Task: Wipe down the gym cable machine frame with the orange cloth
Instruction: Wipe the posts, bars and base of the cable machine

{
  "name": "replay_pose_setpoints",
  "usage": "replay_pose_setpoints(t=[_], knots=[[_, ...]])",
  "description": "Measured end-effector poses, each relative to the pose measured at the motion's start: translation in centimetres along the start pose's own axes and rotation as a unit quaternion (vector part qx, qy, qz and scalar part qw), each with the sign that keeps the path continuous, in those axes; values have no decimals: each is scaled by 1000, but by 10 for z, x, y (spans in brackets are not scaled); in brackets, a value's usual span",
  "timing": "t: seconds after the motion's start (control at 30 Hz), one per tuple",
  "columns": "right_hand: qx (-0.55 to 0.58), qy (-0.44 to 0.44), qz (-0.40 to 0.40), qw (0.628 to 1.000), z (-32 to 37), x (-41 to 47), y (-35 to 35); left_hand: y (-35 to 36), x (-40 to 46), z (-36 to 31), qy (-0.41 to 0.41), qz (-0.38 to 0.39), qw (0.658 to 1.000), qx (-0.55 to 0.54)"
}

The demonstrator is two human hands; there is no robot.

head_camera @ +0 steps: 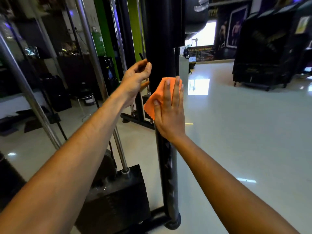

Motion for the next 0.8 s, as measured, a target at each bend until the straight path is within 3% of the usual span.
replay_pose_setpoints(t=[0.17,0.33,0.57,0.8], knots=[[9,19,51,998,-32,-39,8,4,-25,20,-8,-11,1000,-4],[23,26,24,999,-4,1,-4,5,-28,15,-15,-17,1000,0],[0,32,63,997,-48,-62,13,7,-50,36,-21,-29,999,5],[7,35,41,999,-29,-33,3,9,-66,51,-37,-33,999,-10]])
Point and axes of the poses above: each hand's wrist, its own x-axis towards the middle knuckle, its own y-axis out of the palm, z = x × y, the point moved 6 cm from there along x, towards the middle knuckle, and after that the axes turned 15 degrees about y, right-handed, at the moved point
